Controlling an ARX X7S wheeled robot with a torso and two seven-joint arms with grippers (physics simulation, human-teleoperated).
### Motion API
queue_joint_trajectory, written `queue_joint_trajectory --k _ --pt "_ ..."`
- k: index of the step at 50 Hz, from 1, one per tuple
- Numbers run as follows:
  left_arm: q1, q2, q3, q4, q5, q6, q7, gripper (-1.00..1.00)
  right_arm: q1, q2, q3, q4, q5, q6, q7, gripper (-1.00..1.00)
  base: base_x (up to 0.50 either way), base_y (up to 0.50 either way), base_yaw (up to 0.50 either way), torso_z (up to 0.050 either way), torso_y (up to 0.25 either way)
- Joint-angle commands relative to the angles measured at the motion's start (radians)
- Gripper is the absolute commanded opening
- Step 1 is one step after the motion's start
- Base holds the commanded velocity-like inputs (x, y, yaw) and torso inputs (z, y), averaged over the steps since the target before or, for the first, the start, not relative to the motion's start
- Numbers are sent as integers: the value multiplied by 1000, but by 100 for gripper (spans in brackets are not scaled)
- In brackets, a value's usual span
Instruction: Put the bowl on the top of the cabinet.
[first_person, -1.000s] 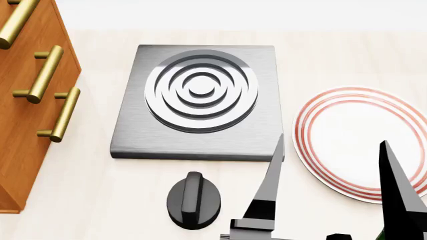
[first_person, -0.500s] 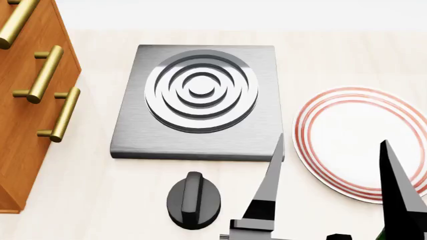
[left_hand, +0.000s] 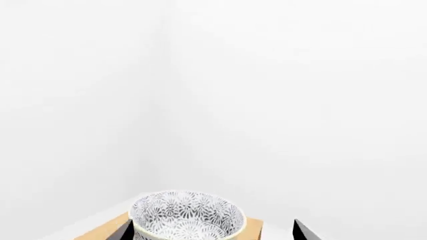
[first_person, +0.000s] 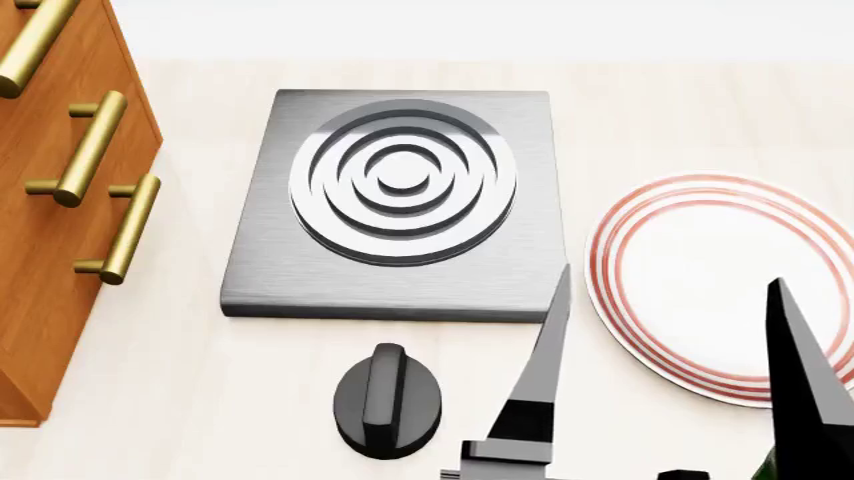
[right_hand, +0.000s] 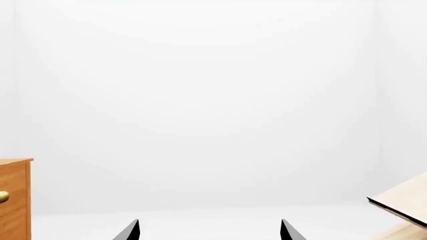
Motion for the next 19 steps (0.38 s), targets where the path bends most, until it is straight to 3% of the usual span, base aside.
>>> queue_joint_trajectory --k 1,8,15,19 --pt "42 -39 -32 142 110 -3 6 100 1 -12 21 5 -17 -16 -23 100 0 0 0 0 0" --pt "134 -64 -11 225 259 -21 -23 100 6 -8 17 5 -13 -18 -19 100 0 0 0 0 0" --pt "329 -87 30 282 460 29 -37 100 10 -8 3 13 -19 -24 -19 100 0 0 0 0 0" --pt "397 -129 173 290 620 123 -66 100 12 -10 -5 18 -22 -25 -21 100 0 0 0 0 0"
